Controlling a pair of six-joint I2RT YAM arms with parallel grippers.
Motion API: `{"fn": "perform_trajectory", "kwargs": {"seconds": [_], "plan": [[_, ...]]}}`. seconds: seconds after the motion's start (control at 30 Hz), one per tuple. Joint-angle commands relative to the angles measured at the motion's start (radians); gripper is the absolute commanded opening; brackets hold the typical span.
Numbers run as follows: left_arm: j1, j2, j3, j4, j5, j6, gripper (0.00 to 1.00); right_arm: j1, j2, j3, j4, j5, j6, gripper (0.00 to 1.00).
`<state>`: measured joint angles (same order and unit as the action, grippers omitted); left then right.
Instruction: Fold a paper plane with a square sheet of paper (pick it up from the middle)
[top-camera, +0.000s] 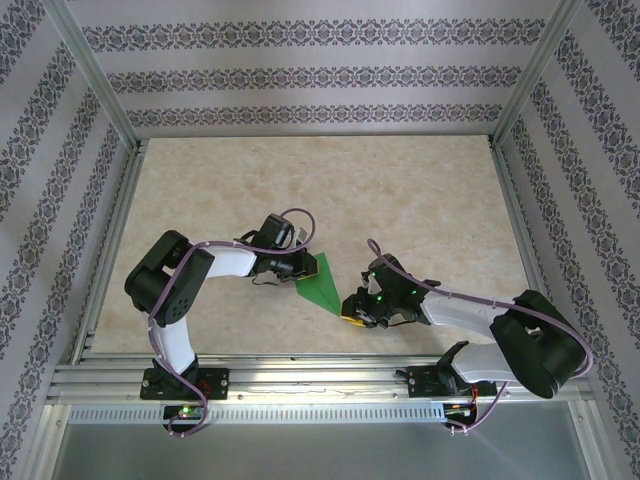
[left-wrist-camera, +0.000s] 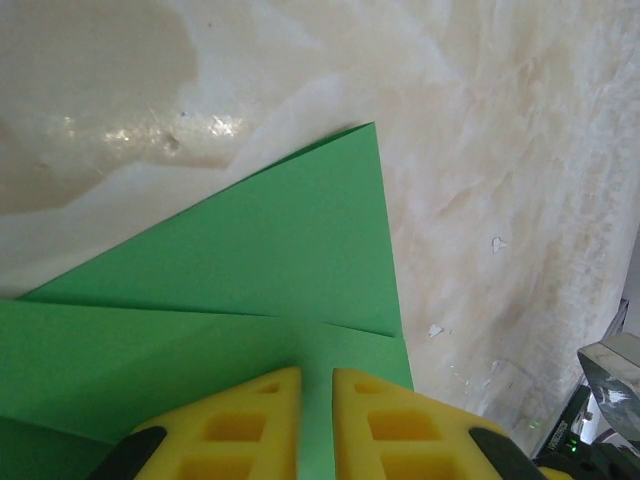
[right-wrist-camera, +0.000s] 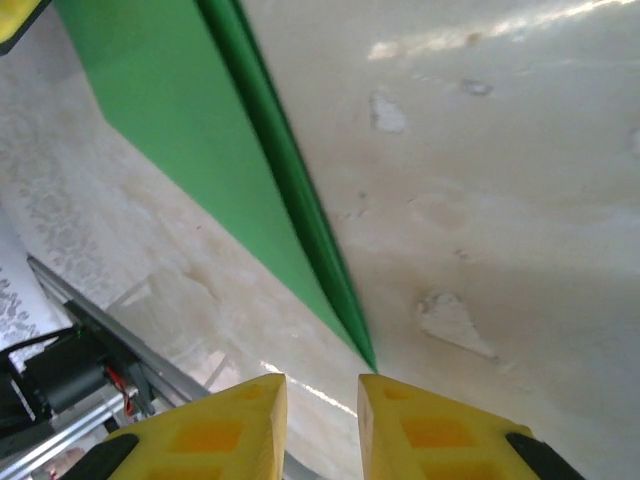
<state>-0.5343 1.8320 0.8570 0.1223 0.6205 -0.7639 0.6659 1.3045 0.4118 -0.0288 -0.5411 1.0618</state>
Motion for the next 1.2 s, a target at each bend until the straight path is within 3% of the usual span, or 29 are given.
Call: {"fn": "perform_trajectory", "kwargs": {"seconds": [0.0, 0.77, 1.17], "plan": [[0.011, 0.009, -0.043, 0.009, -0.015, -0.013, 0.15, 0.015, -0.003, -0.009, -0.003, 0.057, 0.033, 0.25], [0.017, -0.009, -0.032, -0.033, -0.043, -0.032, 0.10, 0.002, 0.056, 0.015, 0.028, 0.001, 0.028, 0.20], [0.017, -0.019, -0.017, -0.051, -0.047, -0.028, 0.10, -0.016, 0.077, 0.037, 0.137, -0.037, 0.024, 0.20]]}}
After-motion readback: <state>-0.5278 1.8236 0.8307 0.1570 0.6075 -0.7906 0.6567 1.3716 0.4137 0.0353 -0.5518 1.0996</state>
